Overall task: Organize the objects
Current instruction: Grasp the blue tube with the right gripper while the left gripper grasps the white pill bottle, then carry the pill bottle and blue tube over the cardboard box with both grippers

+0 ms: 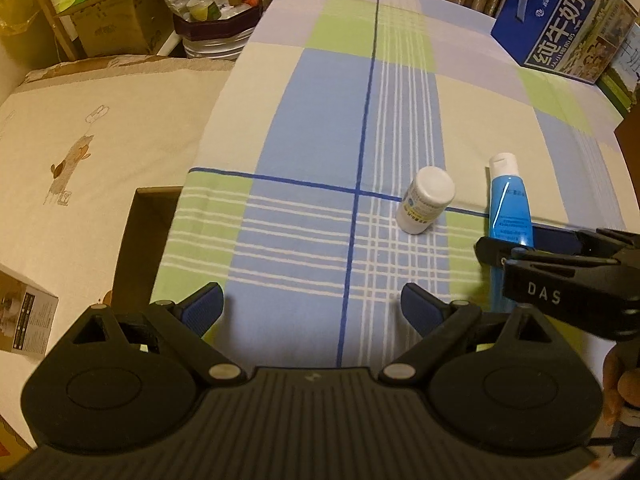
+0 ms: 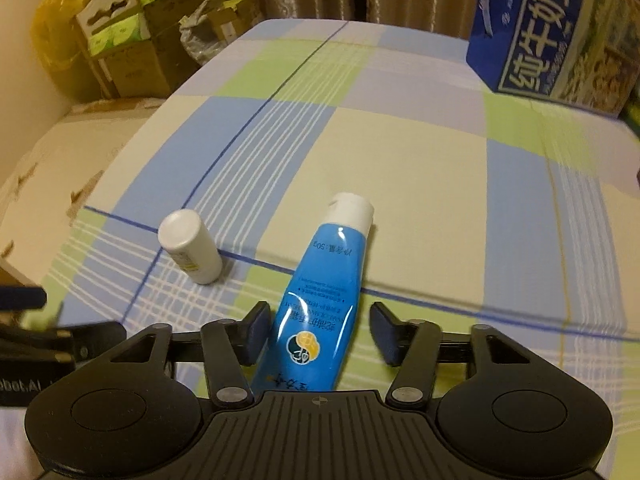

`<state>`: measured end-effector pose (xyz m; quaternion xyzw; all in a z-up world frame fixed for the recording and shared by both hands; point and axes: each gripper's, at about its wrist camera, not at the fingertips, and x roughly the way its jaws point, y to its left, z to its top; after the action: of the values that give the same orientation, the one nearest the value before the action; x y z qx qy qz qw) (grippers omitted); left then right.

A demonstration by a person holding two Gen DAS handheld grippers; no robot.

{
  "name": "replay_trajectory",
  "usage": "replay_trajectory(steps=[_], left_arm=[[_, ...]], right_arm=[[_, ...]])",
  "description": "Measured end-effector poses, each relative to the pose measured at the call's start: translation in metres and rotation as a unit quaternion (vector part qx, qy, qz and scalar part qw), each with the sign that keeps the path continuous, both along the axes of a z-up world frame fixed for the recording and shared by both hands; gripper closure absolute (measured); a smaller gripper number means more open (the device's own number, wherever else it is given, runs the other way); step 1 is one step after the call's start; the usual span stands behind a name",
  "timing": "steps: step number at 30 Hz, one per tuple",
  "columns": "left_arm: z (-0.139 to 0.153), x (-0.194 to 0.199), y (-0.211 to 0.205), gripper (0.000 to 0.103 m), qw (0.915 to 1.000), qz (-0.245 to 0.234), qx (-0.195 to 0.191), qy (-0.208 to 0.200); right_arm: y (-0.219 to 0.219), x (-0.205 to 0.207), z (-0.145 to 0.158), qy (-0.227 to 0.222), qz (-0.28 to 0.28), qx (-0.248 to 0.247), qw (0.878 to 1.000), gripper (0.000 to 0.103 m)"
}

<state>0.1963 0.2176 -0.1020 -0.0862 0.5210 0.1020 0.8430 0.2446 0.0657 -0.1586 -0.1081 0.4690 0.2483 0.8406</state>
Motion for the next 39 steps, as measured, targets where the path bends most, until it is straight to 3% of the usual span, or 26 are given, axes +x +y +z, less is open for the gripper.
replay_trajectory(steps=[12, 18, 24, 26, 30, 39], left_arm=[[-0.003, 0.027, -0.022, 0.010, 0.9984, -0.052, 0.003, -0.023], [-0.005, 0.040, -0.029, 0.017, 0.9964, -0.070, 0.000, -0.047], [-0.008, 0.053, -0.034, 0.040, 0.9949, -0.076, -0.011, -0.066], [-0.008, 0.056, -0.037, 0.058, 0.9943, -0.078, -0.011, -0.072], [-0.009, 0.059, -0.042, 0.080, 0.9934, -0.083, -0.002, -0.079], [0.003, 0.045, -0.057, 0.081, 0.9920, -0.097, -0.011, -0.079]], right_arm=[[-0.060, 0.016, 0.002, 0.003, -0.041, -0.002, 0.999, 0.063], [-0.094, 0.021, 0.004, 0.008, -0.064, 0.009, 0.998, 0.063], [-0.102, 0.022, 0.006, 0.006, -0.076, 0.009, 0.997, 0.063], [-0.101, 0.023, 0.006, 0.002, -0.076, 0.003, 0.997, 0.063], [-0.095, 0.025, 0.003, -0.016, -0.067, -0.009, 0.998, 0.063], [-0.096, 0.019, 0.002, -0.024, -0.033, -0.018, 0.999, 0.065]])
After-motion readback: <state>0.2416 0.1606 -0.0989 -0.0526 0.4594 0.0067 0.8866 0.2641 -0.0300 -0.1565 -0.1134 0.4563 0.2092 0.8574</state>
